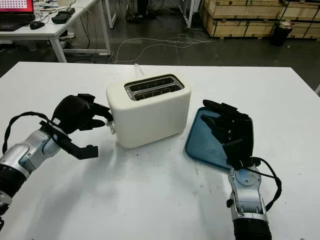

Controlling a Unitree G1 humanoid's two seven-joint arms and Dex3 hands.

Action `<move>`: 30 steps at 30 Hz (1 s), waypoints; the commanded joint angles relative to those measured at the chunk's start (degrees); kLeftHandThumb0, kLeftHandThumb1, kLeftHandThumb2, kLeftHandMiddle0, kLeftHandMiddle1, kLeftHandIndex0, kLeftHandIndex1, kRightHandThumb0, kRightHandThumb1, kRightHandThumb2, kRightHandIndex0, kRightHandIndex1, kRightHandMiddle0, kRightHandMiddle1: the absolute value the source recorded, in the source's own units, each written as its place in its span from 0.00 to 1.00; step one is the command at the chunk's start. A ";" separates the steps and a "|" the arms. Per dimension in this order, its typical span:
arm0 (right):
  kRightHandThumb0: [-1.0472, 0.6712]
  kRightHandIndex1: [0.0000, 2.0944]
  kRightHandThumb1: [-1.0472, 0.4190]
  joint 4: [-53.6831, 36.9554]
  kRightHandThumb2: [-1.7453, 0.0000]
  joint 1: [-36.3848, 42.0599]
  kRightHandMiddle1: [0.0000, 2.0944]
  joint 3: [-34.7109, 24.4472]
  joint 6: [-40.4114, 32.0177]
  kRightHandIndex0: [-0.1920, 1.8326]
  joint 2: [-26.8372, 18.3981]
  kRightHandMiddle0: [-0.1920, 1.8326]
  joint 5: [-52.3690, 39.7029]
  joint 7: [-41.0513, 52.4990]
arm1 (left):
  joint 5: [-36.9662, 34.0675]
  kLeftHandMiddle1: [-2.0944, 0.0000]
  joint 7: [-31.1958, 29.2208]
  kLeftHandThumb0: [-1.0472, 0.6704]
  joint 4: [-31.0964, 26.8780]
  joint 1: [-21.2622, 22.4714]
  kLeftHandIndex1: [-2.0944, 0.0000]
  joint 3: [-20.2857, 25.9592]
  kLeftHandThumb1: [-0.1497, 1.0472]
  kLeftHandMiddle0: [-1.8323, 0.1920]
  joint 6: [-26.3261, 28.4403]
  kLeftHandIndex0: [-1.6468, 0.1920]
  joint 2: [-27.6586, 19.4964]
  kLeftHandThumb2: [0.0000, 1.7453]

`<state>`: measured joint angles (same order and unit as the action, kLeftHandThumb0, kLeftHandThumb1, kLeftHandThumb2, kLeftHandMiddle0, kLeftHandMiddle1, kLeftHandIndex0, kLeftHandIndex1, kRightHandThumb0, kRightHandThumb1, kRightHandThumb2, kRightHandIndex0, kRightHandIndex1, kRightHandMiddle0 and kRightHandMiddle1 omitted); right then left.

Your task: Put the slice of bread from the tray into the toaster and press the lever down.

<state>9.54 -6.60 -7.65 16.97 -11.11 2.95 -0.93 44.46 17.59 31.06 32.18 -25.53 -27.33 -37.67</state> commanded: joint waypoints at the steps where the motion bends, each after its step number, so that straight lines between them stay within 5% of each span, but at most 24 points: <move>1: 0.29 0.00 0.09 0.20 0.96 -0.57 0.00 -0.30 1.19 0.67 0.00 0.60 -0.30 -0.11 | 2.55 0.29 -3.43 0.45 0.25 -0.02 0.65 -3.49 0.78 0.49 -2.16 0.34 2.23 0.01; 13: 0.30 0.00 0.09 1.50 0.97 -0.83 0.00 -0.34 1.59 0.68 -0.14 0.59 -0.08 -0.22 | 0.69 0.26 -5.39 0.45 -2.11 -1.01 0.69 -2.85 0.79 0.51 -1.56 0.33 3.89 0.00; 15: 0.29 0.00 0.09 1.69 0.97 -0.82 0.00 -0.31 1.45 0.68 -0.13 0.60 0.03 -0.31 | 0.31 0.20 -8.73 0.46 -3.47 -1.60 0.70 -3.55 0.79 0.54 1.40 0.35 5.56 0.01; 16: 0.29 0.00 0.09 1.87 0.97 -0.80 0.00 -0.28 1.59 0.68 -0.12 0.60 0.12 -0.36 | 0.52 0.26 -10.89 0.46 -3.37 -1.46 0.71 -4.60 0.80 0.56 2.54 0.36 6.62 0.01; 20: 0.29 0.00 0.09 1.38 0.97 -0.33 0.00 -0.14 0.99 0.68 0.20 0.60 0.24 -0.58 | 4.30 0.44 -12.48 0.43 8.39 -0.09 0.83 -10.80 0.82 0.53 6.92 0.33 15.65 0.01; 24: 0.29 0.00 0.09 0.69 0.97 -0.09 0.00 -0.91 0.22 0.68 0.17 0.60 -0.71 -0.52 | 5.71 0.41 -10.04 0.43 17.19 -0.88 0.87 -13.59 0.81 0.57 9.70 0.31 21.86 0.00; 30: 0.29 0.00 0.09 0.54 0.97 -0.18 0.00 -1.08 -0.09 0.67 -0.27 0.60 -0.62 -0.28 | 3.35 0.30 -12.87 0.43 16.95 -1.51 0.87 -13.32 0.86 0.62 10.07 0.32 22.21 0.01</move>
<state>10.94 -6.43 -7.79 17.53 -11.09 3.07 -0.96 42.68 14.09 40.78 37.29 -26.46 -19.64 -29.89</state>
